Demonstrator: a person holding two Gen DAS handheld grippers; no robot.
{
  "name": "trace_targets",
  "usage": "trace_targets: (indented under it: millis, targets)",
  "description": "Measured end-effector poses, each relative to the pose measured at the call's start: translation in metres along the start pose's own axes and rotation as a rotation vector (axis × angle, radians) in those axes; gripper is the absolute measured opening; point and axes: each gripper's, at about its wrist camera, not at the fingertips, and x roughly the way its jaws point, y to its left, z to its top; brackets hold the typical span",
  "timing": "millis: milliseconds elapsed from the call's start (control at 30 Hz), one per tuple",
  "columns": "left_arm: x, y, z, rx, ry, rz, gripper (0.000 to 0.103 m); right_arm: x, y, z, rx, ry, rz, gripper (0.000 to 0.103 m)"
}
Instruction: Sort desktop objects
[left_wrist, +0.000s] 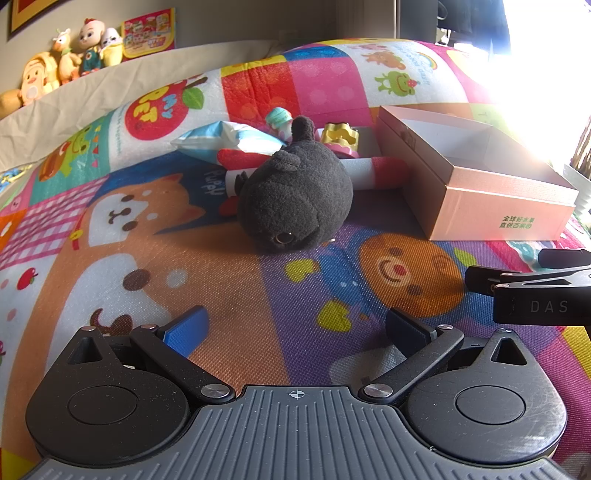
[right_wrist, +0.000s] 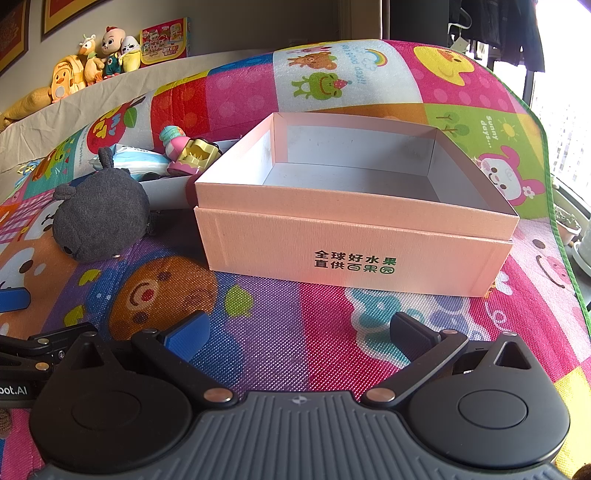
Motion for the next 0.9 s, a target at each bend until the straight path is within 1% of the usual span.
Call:
trace_targets:
  millis: [433, 767, 833, 900]
  targets:
    - [0.0001, -0.0014, 0.0012, 0.002, 0.005, 0.005, 0.103, 0.0011, 0.0002, -0.0004, -0.002, 0.000, -0.002, 0.103]
    - [0.0019, 0.0012, 0.0028, 0.004, 0.033, -0.002, 0.103, 0.0011, 0.0006, -0.0001, -0.001, 0.000, -0.002, 0.103]
    - [0.0023, 0.0015, 0.0030, 0.004, 0.036, -0.006, 0.103, 0.0024, -0.0007, 0.0009, 0.003, 0.005, 0.003, 0.103]
    - [0.0025, 0.0016, 0.0031, 0.007, 0.036, -0.004, 0.103, 0.0043, -0.0030, 0.0061, -0.003, 0.028, 0.013, 0.103]
